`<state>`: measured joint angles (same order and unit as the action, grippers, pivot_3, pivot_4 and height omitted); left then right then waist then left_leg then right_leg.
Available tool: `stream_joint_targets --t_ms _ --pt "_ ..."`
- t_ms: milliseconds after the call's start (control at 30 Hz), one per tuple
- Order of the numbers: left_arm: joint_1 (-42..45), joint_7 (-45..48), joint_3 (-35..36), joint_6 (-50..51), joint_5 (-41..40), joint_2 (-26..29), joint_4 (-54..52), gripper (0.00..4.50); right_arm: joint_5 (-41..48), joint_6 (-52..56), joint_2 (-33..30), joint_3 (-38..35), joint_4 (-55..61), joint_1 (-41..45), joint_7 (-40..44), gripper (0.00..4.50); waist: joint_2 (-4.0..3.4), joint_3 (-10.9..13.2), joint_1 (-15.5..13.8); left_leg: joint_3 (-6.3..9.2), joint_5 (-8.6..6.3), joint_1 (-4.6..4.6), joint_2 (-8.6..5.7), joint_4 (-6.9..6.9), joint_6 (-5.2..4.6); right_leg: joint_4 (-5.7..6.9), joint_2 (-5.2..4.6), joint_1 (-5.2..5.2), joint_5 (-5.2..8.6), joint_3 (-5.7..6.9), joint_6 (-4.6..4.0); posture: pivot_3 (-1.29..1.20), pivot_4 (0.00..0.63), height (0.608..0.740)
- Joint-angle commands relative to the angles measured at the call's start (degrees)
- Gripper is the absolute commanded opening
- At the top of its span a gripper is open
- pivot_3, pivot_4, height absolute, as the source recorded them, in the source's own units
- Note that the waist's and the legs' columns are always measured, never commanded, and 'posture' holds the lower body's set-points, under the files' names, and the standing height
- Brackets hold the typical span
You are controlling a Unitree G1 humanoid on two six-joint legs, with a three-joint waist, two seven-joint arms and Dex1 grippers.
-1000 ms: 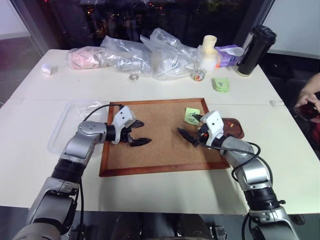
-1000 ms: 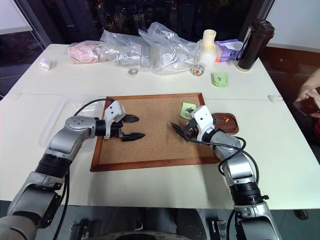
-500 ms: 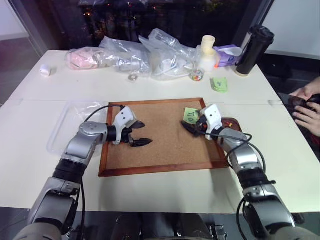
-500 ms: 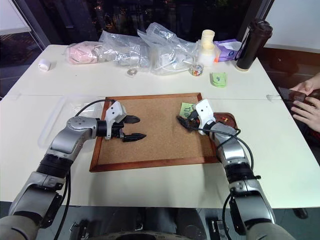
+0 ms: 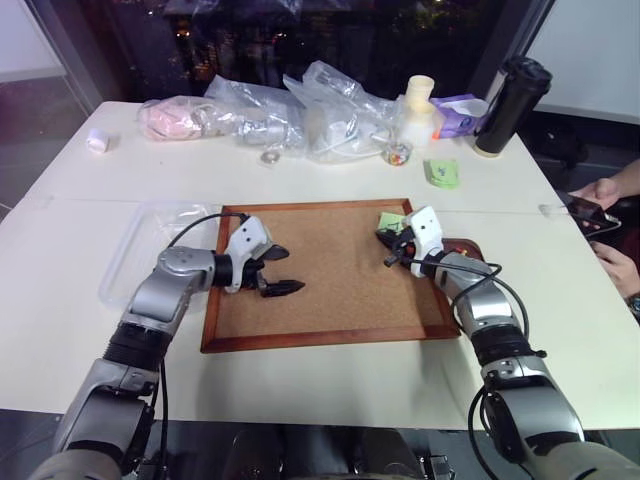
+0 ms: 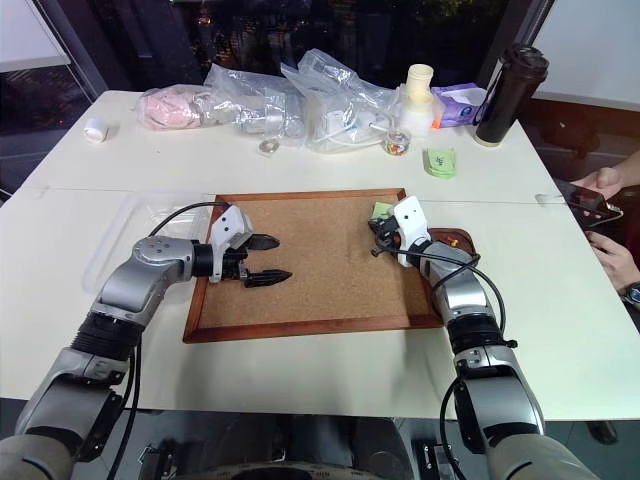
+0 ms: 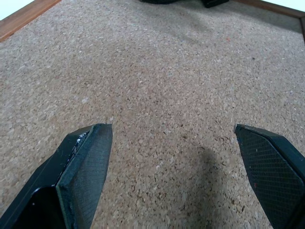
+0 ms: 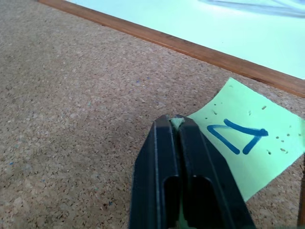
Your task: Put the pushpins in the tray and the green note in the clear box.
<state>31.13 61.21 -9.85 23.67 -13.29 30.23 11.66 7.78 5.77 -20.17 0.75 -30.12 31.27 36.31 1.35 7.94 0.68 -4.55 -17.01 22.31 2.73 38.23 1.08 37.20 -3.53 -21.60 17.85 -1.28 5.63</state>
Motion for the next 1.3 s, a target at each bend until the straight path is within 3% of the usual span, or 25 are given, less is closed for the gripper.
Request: stream_joint_targets --t_ms 33,333,467,667,867,1300 --pt "4.6 0.9 3.7 -0.5 -2.2 0.3 2.8 4.50 1.9 4.1 0.8 -0.1 4.1 -3.9 1.1 0.06 0.00 0.0 0.0 0.01 0.00 0.02 0.00 0.00 0.00 -0.01 0.00 -0.01 0.00 0.02 0.00 0.00 0.150 0.740" --pt "20.6 7.7 4.7 2.6 -5.3 -5.6 21.0 4.50 7.6 15.8 0.2 1.5 29.3 -14.4 3.1 0.06 -0.02 0.0 0.1 -0.01 -0.02 0.13 -0.13 -0.03 -0.04 -0.07 0.06 -0.09 0.00 0.04 0.01 0.00 0.150 0.740" --pt "23.0 11.0 3.5 5.3 -4.8 -9.6 27.1 4.50 8.2 18.1 0.3 1.9 37.3 -17.1 1.5 0.06 -0.08 0.1 0.3 -0.05 -0.03 0.19 -0.14 -0.05 -0.05 -0.07 0.09 -0.23 0.01 -0.02 0.02 0.00 0.150 0.740" --pt "23.2 17.2 0.7 8.7 -3.8 -11.2 31.4 4.50 9.0 19.7 1.0 0.8 43.4 -18.0 -1.5 0.06 -0.06 0.1 0.3 -0.04 -0.01 0.51 -0.07 -0.04 -0.02 0.05 0.28 -0.66 0.01 -0.12 0.02 0.00 0.150 0.740" --pt "27.7 15.3 6.4 16.9 -7.1 -14.8 41.7 4.50 10.0 20.8 0.8 0.5 46.0 -18.6 -3.2 0.06 -0.05 0.1 -0.1 0.01 0.00 0.78 -0.08 0.04 -0.02 0.03 0.27 -0.84 0.00 -0.09 0.02 0.00 0.150 0.740" --pt "34.3 -0.5 16.1 24.8 -7.2 -22.7 56.3 4.50 9.5 20.4 -0.3 2.1 47.7 -19.6 -3.0 0.06 -0.03 0.1 -0.1 0.11 0.00 0.90 -0.11 0.06 -0.01 0.04 0.25 -0.91 -0.02 -0.04 0.06 0.00 0.150 0.740"
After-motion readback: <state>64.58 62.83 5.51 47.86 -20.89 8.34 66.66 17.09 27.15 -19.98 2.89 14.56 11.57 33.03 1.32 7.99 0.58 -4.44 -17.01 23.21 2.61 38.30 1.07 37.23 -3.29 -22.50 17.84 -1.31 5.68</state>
